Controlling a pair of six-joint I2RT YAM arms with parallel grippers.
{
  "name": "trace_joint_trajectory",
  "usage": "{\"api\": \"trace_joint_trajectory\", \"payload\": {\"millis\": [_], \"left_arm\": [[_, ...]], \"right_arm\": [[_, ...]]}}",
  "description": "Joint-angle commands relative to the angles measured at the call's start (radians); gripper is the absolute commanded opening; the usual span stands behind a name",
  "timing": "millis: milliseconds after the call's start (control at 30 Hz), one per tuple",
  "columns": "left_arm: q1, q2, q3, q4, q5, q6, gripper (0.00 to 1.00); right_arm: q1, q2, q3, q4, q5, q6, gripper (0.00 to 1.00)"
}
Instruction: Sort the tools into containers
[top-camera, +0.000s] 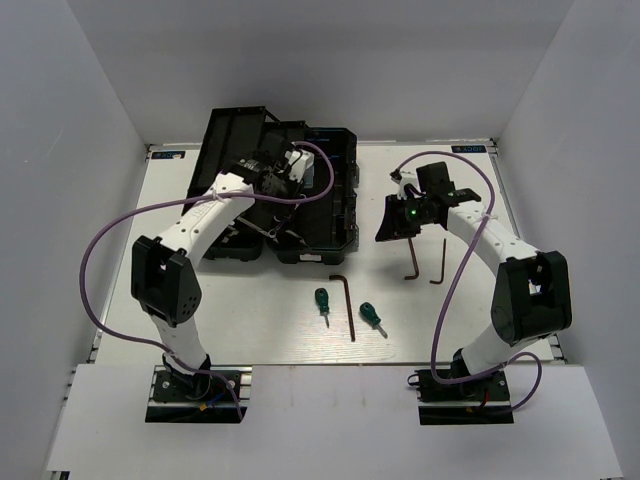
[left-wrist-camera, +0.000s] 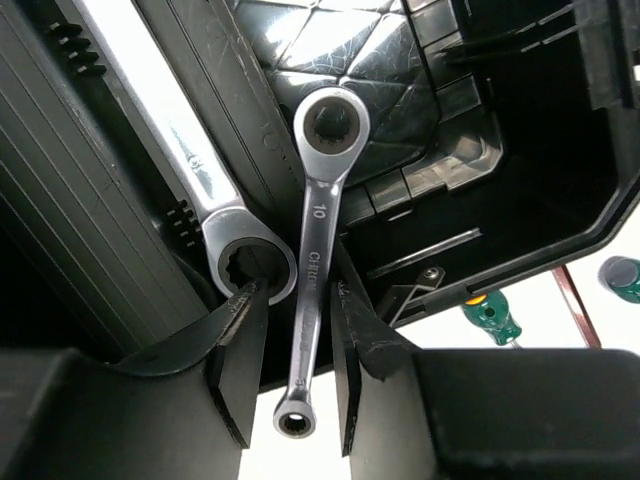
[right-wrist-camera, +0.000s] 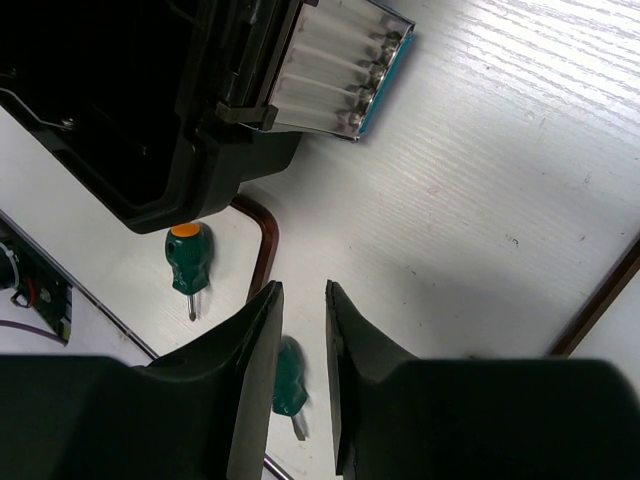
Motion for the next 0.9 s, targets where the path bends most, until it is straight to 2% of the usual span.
{"api": "trace_joint_trajectory", "payload": {"millis": [0,100,400,667,867], "left_arm": [[-0.005,-0.010,-0.004,0.012,-0.007,0.009,0.42],[-0.005,0.000,-0.004,0.012,-0.018,0.009,0.39],[-0.014,0.018,0.016,0.012,-0.036,-0.001,0.24],[0.004,0.050,0.074,0.050,-0.056,-0.112,0.12],[0.014,0.141,0.223,0.038,-0.174,-0.178,0.12]], "right_arm": [[-0.008,-0.037,-0.002,0.007,-0.016,0.005,0.30],[-0.008,-0.039,-0.007,0.008,-0.018,0.006,0.30],[-0.015,-0.045,-0.007,0.005,-0.022,0.006,0.30],[-0.020,-0.053,-0.017,0.005,-0.022,-0.001,0.30],[-0.020,-0.067,-0.033,-0.001,-0.022,-0.006,0.30]]}}
